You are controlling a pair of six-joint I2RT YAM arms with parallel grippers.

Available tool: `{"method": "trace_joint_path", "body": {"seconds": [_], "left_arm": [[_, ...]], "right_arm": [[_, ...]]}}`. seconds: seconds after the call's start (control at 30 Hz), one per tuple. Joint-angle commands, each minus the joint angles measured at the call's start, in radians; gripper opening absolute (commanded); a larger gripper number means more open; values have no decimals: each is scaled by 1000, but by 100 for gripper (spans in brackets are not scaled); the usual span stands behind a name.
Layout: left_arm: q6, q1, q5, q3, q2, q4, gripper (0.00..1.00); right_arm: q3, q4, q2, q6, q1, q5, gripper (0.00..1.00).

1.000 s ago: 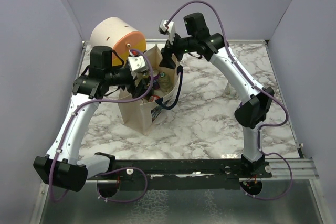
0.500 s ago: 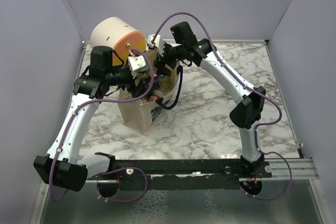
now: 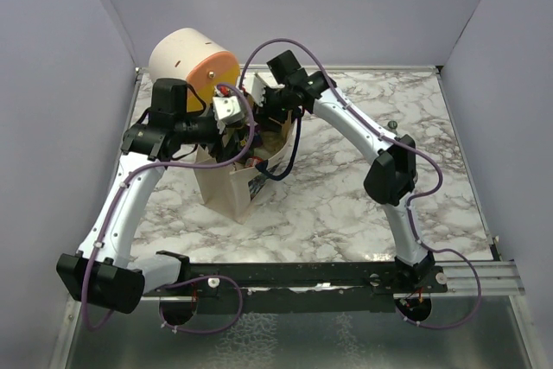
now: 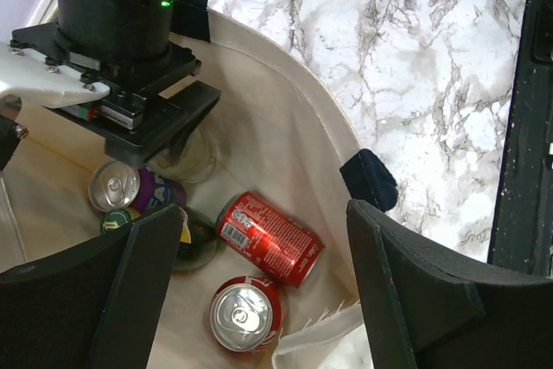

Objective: Place the beverage into the canvas bag
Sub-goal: Adjust the drink in the canvas bag.

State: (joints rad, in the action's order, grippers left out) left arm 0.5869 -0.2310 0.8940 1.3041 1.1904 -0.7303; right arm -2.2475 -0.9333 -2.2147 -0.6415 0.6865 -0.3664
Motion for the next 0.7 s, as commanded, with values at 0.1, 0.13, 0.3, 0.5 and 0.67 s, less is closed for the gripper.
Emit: {"method": "trace_joint_path", "body": {"seconds": [0.1, 0.13, 0.3, 0.5, 0.67], "left_arm": [[35, -44, 13, 30, 34, -65, 79], [27, -57, -5, 37, 40, -67, 79], [4, -107, -17, 84, 71, -66, 79], [-44, -180, -18, 89, 105, -42, 79], [-44, -218, -21, 102, 145, -37, 79]], "right_arm": [[-19, 5, -6, 11, 3, 101, 42], [-18, 4, -5, 18, 4, 111, 38], [-2, 2, 10, 52, 0, 149, 20], [40, 8, 26, 84, -17, 169, 9], [38, -4, 19, 107, -31, 182, 6]]}}
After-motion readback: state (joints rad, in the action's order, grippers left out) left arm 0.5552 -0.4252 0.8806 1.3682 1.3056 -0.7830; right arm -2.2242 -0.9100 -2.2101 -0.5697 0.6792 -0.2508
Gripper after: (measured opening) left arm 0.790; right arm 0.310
